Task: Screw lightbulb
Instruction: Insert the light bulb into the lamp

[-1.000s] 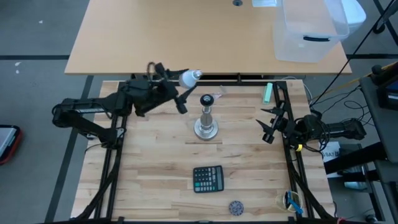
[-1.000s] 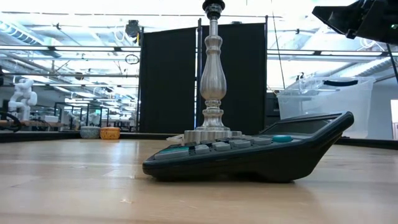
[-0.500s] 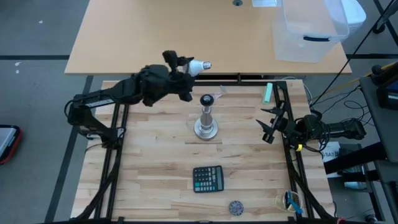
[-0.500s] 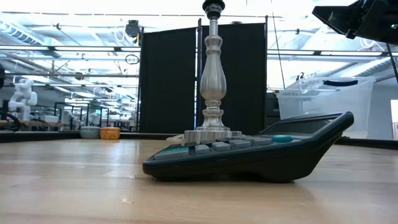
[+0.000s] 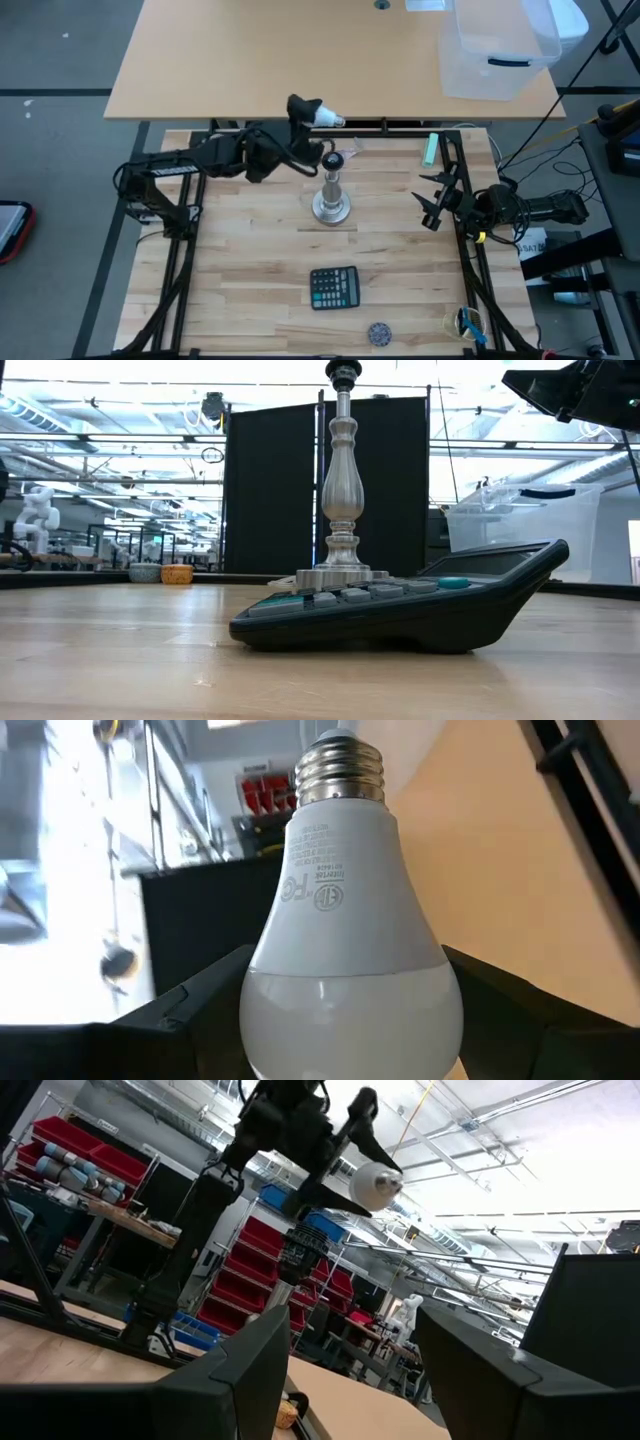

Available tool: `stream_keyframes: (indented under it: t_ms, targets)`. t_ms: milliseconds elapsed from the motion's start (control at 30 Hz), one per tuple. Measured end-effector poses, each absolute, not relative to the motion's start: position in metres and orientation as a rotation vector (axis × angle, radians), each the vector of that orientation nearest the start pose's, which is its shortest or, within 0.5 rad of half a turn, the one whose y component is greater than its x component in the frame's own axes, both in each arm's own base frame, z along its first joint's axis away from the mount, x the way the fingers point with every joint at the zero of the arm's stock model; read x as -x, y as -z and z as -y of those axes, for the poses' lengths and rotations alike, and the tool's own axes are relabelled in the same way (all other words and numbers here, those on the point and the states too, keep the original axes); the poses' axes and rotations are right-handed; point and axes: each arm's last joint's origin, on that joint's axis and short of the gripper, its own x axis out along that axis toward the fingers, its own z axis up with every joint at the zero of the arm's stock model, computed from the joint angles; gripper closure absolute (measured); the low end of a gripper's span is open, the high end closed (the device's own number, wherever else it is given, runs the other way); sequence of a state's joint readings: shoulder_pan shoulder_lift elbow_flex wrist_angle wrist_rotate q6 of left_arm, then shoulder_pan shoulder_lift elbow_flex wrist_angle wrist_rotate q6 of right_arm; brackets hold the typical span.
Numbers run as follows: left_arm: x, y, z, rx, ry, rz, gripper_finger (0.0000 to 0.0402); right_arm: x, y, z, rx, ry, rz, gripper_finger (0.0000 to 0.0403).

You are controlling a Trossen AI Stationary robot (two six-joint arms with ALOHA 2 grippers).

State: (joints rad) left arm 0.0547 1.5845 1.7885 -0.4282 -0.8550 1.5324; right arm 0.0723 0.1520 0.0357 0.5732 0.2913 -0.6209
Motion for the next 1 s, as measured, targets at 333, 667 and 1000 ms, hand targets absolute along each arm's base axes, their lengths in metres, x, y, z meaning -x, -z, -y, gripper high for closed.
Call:
stream_keyframes:
  t_ms: [333,667,1000]
  targets:
    - [-0.335,-0.456,-0.007,-1.767,-0.427,-0.927,0.0124,-0.095,-0.217,0.001,0.508,0.342,0.370,0.0190]
    - [-0.333,-0.454,0.026,-1.962,-0.292,-0.917,0.0128,-0.095,-0.217,0.001,0.444,0.329,0.378,0.0190]
    - [-0.334,-0.454,0.026,-2.085,-0.222,-0.934,0.0130,-0.097,-0.214,0.001,0.430,0.317,0.351,0.0190]
